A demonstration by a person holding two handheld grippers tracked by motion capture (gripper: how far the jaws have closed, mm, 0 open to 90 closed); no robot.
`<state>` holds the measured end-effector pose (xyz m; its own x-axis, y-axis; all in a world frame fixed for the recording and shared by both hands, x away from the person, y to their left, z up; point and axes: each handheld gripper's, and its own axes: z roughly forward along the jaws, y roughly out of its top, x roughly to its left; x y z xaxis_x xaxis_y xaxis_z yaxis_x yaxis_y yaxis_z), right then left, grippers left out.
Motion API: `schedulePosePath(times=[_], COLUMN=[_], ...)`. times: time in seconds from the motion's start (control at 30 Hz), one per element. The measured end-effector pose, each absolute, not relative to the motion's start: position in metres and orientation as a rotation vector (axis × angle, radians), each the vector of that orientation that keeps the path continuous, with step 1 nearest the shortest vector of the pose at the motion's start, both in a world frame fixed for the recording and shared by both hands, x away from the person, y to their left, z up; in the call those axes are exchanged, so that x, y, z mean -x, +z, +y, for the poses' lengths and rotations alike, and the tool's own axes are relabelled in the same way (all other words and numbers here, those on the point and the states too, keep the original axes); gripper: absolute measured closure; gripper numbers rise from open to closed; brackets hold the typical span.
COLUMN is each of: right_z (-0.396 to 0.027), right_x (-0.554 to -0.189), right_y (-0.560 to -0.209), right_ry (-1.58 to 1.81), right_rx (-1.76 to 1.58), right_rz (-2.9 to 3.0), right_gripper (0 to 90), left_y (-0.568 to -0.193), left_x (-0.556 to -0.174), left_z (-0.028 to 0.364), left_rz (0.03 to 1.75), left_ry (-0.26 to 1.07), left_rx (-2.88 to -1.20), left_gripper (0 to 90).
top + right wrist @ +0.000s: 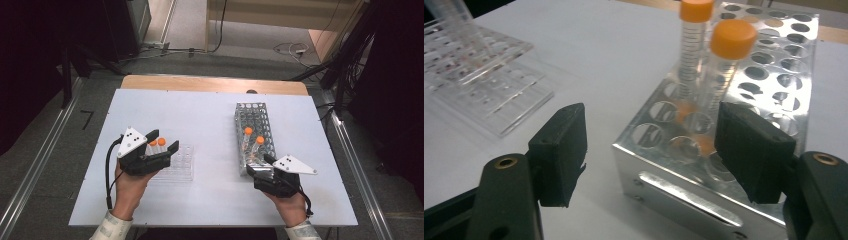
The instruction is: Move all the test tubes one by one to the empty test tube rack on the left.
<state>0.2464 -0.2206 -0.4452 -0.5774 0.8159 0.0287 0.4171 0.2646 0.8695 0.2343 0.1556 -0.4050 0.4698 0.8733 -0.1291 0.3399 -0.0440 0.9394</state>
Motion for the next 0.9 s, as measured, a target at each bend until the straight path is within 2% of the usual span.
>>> schedulePosePath(times=[0.5, 0.63, 0.9], right_z=[-0.219, -0.219, -0.216], right_x=[-0.275, -0.279, -0.292], right_y=[-0.452, -0.452, -0.457], right_ry=[1.208, 1.213, 1.198], right_rx=[-1.170, -1.170, -1.187], right_rz=[2.042, 2.018, 2.009], right_gripper=[31.5, 41.3, 52.7], left_y=[-0.405, -0.404, -0.404], left_x=[-0.230, -0.229, -0.228], left_z=[0.145, 0.143, 0.141], left_rz=[1.042, 1.035, 1.027], left_ry=[0.587, 0.585, 0.581], left_rx=[-1.638, -1.644, -1.648], left_gripper=[25.4, 25.4, 25.4])
